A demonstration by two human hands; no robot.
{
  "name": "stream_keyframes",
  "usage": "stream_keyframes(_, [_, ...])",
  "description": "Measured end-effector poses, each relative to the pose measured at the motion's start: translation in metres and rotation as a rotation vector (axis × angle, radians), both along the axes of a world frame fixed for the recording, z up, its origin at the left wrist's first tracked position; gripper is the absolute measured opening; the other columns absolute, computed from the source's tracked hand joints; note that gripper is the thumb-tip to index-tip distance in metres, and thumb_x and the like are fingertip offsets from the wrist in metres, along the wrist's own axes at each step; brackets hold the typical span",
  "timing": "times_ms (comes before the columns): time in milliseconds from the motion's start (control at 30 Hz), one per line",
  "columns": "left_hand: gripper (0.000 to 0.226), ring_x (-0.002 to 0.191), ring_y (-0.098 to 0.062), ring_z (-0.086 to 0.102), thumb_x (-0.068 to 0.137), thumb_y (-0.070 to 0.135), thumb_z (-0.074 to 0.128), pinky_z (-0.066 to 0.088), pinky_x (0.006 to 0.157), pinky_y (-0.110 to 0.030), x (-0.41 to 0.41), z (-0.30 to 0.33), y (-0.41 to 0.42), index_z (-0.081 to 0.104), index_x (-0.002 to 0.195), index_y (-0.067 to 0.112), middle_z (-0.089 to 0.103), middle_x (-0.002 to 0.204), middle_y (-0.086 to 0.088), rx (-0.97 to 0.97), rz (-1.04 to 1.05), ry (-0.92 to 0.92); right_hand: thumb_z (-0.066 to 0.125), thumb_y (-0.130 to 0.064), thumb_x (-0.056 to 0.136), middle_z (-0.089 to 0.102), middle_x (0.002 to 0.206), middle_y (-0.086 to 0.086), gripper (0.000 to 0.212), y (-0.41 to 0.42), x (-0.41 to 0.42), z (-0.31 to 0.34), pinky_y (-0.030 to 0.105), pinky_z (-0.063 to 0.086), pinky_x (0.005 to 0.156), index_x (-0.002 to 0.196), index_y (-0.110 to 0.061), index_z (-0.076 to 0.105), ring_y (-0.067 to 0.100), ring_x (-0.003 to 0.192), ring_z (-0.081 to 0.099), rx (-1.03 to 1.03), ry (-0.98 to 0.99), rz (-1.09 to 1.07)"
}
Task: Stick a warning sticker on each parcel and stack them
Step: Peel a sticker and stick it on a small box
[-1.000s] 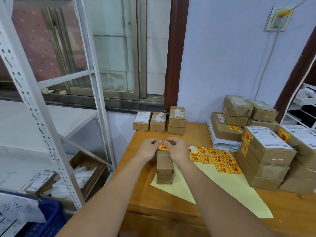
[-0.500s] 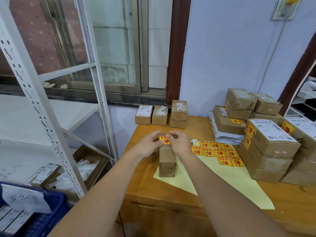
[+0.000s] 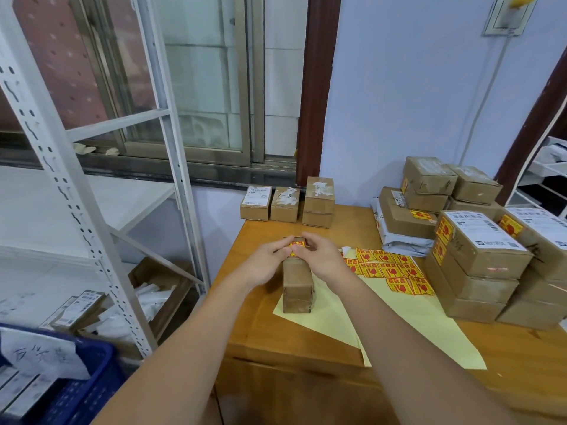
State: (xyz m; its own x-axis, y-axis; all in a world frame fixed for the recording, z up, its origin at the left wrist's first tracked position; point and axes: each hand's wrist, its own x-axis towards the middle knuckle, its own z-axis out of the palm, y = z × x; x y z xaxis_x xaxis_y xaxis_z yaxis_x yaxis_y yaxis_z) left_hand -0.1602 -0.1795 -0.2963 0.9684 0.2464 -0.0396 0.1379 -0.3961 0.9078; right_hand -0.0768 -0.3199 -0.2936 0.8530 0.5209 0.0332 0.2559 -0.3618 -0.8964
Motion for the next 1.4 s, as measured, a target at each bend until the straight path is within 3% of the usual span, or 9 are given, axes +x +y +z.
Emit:
stream_keyframes(100, [0.046,0.152,-0.015,0.028,0.111,0.031,0.042,0.022,0.116,-0.024,0.000,-0.004,0.000,0.039,0.157,0.027,0.034,0.164,0.004,0.022,-0.023,-0.008,0.068,-0.029,0.097,0.046,0.155,0.005,0.063,-0.004,-0.003,-0.005,0.031,0.038,0.113,0.152,-0.013,0.043,0.017,0.142,0.043,0.081,0.034,0.014])
stream_keyframes(233, [0.047,0.152,-0.015,0.028,0.111,0.031,0.041,0.021,0.115,-0.022,0.000,-0.004,0.003,0.037,0.158,0.025,0.033,0.164,0.003,0.064,-0.052,0.001,0.067,-0.028,0.097,0.045,0.156,0.005,0.062,-0.009,0.003,-0.006,0.035,0.039,0.116,0.153,-0.014,0.043,0.016,0.143,0.042,0.095,0.061,0.061])
stream_keyframes(633, [0.046,0.152,-0.014,0.028,0.112,0.030,0.040,0.020,0.118,-0.025,0.000,-0.007,0.001,0.038,0.157,0.024,0.034,0.164,0.003,0.092,-0.034,-0.027,0.062,-0.025,0.100,0.049,0.153,-0.001,0.049,-0.014,0.008,-0.013,0.043,0.043,0.115,0.147,-0.027,0.051,0.016,0.138,0.048,0.193,0.251,0.075])
stream_keyframes(800, [0.043,0.152,-0.015,0.028,0.111,0.030,0.040,0.021,0.121,-0.030,0.002,-0.009,-0.002,0.042,0.155,0.029,0.035,0.164,0.003,0.065,0.015,-0.048,0.054,-0.031,0.099,0.056,0.144,-0.004,0.041,-0.004,0.002,-0.003,0.042,0.049,0.108,0.139,-0.031,0.060,0.016,0.128,0.053,0.188,0.236,-0.068])
stream_keyframes(933, [0.043,0.153,-0.014,0.028,0.111,0.031,0.041,0.019,0.124,-0.032,0.001,-0.011,-0.006,0.045,0.153,0.028,0.036,0.163,0.003,0.004,0.034,-0.067,0.075,-0.044,0.088,0.050,0.151,-0.002,0.068,-0.004,-0.006,-0.009,0.041,0.043,0.114,0.149,-0.022,0.050,0.015,0.139,0.046,0.187,0.155,-0.035])
stream_keyframes(1167, [0.042,0.152,-0.014,0.029,0.111,0.028,0.041,0.021,0.127,-0.037,-0.001,-0.013,-0.006,0.045,0.154,0.024,0.037,0.163,0.001,-0.013,0.036,-0.073,0.081,-0.028,0.086,0.046,0.155,0.003,0.076,-0.008,-0.004,-0.012,0.039,0.044,0.113,0.152,-0.020,0.044,0.012,0.140,0.044,0.250,0.259,0.040])
stream_keyframes(1300, [0.042,0.151,-0.013,0.032,0.111,0.025,0.042,0.023,0.124,-0.030,-0.003,-0.016,-0.010,0.045,0.153,0.020,0.041,0.161,0.001,0.003,0.055,-0.116,0.075,-0.015,0.091,0.044,0.156,0.003,0.069,-0.013,-0.004,-0.005,0.032,0.048,0.107,0.152,-0.020,0.044,0.009,0.131,0.048,0.284,0.355,0.059])
stream_keyframes(1400, [0.042,0.151,-0.013,0.032,0.112,0.026,0.041,0.023,0.123,-0.028,-0.006,-0.016,-0.013,0.046,0.153,0.020,0.041,0.161,0.000,0.001,0.063,-0.127,0.072,-0.008,0.092,0.043,0.157,0.004,0.068,-0.016,-0.003,-0.001,0.036,0.049,0.108,0.153,-0.019,0.043,0.016,0.133,0.052,0.331,0.468,0.090])
